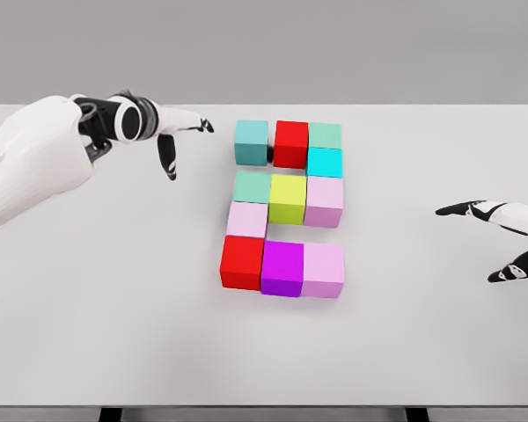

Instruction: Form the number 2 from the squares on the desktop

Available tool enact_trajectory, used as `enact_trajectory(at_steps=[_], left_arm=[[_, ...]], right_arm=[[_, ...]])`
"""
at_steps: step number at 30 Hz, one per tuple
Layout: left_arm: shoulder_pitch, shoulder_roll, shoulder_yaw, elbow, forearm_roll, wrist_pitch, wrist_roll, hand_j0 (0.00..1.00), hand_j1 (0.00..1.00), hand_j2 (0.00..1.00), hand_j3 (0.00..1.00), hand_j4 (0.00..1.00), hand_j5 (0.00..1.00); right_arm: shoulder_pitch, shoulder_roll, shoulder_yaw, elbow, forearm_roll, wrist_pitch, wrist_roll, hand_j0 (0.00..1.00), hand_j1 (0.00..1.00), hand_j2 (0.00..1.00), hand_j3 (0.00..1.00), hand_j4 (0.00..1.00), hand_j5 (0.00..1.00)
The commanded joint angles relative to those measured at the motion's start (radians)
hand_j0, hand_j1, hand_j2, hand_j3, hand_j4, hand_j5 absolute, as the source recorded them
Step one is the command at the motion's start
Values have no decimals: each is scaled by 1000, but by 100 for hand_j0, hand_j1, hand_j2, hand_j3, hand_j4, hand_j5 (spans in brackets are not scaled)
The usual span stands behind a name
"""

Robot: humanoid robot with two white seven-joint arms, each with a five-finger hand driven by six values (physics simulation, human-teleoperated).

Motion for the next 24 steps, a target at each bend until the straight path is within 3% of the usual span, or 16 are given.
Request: enact_trajectory(at_steps=[1,9,24], left_arm=[[0,-3,-10,1,-6,-2,0,100,100,100,100,100,100],[6,-21,-10,1,-130,-2,0,100,100,100,100,100,100],[11,-54,-36,4,-211,-59,0,100,100,100,100,100,100]], right_arm=[[0,-1,0,6,-8,3,0,100,100,100,100,100,100],[-2,-1,0,9,-8,3,0,100,100,100,100,100,100],[3,-2,0,7,-8,3,0,100,100,100,100,100,100]])
